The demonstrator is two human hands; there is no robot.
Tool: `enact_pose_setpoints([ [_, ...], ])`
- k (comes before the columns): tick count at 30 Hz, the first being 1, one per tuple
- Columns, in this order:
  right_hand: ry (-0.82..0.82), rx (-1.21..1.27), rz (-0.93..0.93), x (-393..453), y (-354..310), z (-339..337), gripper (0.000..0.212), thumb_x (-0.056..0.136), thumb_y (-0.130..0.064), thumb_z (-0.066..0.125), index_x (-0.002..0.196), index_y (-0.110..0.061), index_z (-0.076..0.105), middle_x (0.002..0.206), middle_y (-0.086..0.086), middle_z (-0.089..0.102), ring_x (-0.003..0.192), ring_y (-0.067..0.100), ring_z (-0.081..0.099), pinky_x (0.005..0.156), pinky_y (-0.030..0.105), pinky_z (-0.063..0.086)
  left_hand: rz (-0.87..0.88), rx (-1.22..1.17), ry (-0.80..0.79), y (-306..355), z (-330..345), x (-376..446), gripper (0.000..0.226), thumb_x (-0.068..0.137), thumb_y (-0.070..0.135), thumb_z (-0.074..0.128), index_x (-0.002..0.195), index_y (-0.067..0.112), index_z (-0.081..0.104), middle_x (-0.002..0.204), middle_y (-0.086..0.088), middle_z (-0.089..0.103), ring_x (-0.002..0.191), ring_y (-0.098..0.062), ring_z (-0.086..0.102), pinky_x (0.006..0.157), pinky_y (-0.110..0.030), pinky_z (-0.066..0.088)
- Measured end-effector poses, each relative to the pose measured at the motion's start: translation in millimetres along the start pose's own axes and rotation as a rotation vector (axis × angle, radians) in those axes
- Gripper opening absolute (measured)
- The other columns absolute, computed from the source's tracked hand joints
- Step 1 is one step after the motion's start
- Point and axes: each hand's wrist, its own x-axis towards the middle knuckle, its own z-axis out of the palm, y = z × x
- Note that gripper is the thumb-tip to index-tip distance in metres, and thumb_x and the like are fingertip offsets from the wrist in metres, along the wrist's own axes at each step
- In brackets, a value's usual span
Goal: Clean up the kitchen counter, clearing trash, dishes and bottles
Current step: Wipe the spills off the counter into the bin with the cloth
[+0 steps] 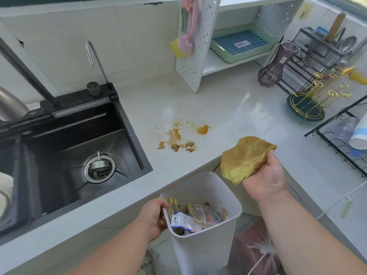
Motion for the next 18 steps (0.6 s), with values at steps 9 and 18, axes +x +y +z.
enact_pose_setpoints([
  [9, 0.124, -0.219, -0.057, 70.4, -25.7, 42.5, 0.034, 0.107, -0.047, 0.057, 0.123, -0.020, 0.072, 0.112, 0.001, 0.076, 0.101, 0.023, 0.073, 0.087, 0.049, 0.060, 0.030, 0.007, 0.084, -10.4, 3.2, 9.2, 0.033, 0.082, -0.003, 0.053, 0.058, 0.017, 0.041, 0.054, -0.004, 0.033, 0.037, -0.016, 0.023, 0.036, -0.020, 0.020],
  [18, -0.190, -1.294, -0.270, 178.4, 6.3, 67.3, 0.051, 0.110, -0.053, 0.038, 0.153, -0.028, 0.048, 0.138, -0.007, 0.054, 0.130, 0.021, 0.049, 0.111, 0.033, 0.035, 0.075, -0.060, 0.117, -20.6, 7.4, 18.0, 0.031, 0.080, -0.001, 0.053, 0.061, 0.019, 0.040, 0.058, -0.004, 0.033, 0.041, -0.018, 0.024, 0.040, -0.025, 0.017],
])
